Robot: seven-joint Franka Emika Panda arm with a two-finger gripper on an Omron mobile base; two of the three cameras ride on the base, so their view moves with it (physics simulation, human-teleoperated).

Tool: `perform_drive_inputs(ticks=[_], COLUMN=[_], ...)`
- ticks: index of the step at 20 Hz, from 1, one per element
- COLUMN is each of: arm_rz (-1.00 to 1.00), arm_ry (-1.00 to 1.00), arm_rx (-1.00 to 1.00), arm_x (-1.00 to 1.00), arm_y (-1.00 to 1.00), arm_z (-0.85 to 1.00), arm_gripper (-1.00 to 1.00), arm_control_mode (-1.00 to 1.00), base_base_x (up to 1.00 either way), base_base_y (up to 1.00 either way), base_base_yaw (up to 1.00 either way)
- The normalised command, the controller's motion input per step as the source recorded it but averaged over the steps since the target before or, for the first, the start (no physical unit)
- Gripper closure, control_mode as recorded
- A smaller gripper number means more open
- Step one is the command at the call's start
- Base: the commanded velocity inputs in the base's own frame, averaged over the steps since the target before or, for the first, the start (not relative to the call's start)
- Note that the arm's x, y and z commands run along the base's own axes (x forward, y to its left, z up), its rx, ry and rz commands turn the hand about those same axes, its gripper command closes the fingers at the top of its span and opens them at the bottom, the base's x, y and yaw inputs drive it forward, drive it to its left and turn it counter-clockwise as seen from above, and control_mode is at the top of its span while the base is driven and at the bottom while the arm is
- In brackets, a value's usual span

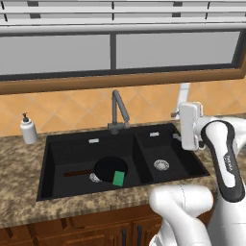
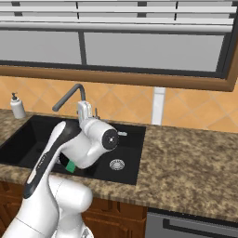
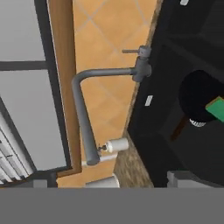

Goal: Pick the pan and sponge and place them into the sink. Then turn on the water.

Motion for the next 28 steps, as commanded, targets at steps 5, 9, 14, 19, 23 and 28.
perform_drive_inputs(ticks=[5,9,14,19,23,28], arm_rz=[0.00,0.00,0.00,0.00,0.01,0.01], arm_ry=[0.45,0.32,0.09,0.00,0.00,0.00], arm_rx=[0.37,0.31,0.15,0.08,0.13,0.14], arm_x=[0.49,0.67,0.58,0.54,0.43,0.36], arm_y=[-0.05,-0.08,-0.08,-0.01,0.00,0.00], arm_z=[-0.19,-0.47,-0.61,-0.56,-0.39,-0.27], arm_gripper=[-1.00,-1.00,-1.00,-1.00,-1.00,-1.00], arm_control_mode=[-1.00,-1.00,-1.00,-1.00,-1.00,-1.00], base_base_x=[0.00,0.00,0.00,0.00,0.00,0.00], base_base_y=[0.00,0.00,0.00,0.00,0.00,0.00], base_base_yaw=[0.00,0.00,0.00,0.00,0.00,0.00])
